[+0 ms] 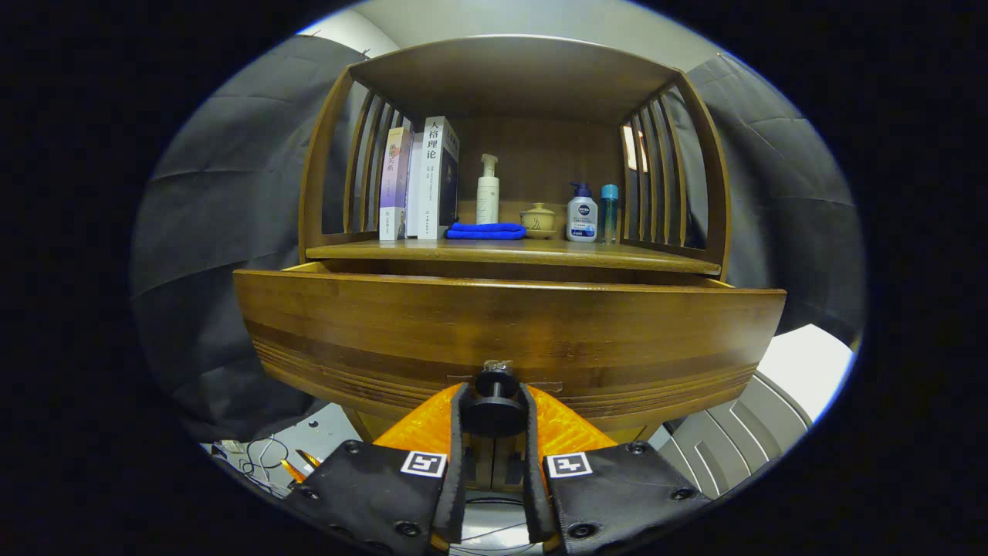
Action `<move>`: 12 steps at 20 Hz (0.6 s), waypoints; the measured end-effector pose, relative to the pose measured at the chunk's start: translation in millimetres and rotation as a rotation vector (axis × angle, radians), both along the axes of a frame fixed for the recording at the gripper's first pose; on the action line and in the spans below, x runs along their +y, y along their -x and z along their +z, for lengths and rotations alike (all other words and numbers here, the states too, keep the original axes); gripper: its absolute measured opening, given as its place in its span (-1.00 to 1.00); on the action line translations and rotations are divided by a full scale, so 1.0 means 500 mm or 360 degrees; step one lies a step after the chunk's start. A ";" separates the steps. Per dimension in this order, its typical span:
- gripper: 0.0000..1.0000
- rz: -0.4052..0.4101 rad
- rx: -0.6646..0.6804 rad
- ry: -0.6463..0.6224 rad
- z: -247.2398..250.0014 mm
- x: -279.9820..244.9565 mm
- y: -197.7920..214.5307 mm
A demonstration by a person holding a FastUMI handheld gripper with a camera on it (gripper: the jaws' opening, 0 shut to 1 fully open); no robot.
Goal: Pull open the drawer, take out the items inside it, and place them on the countertop above the cabinet.
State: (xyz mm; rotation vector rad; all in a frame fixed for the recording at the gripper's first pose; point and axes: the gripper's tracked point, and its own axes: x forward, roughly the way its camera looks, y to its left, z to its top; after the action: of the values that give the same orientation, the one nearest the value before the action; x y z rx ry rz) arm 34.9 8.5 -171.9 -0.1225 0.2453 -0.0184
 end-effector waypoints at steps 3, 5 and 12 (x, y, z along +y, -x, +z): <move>-0.34 0.0011 0.0001 0.0005 -0.003 0.000 0.012; -0.34 0.0015 0.0000 0.0008 -0.005 0.001 0.020; -0.34 0.0008 -0.0016 0.0001 -0.008 0.005 0.036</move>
State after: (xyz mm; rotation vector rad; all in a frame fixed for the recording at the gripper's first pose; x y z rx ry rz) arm 17.0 11.0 -176.0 -0.1237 0.2350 -0.0144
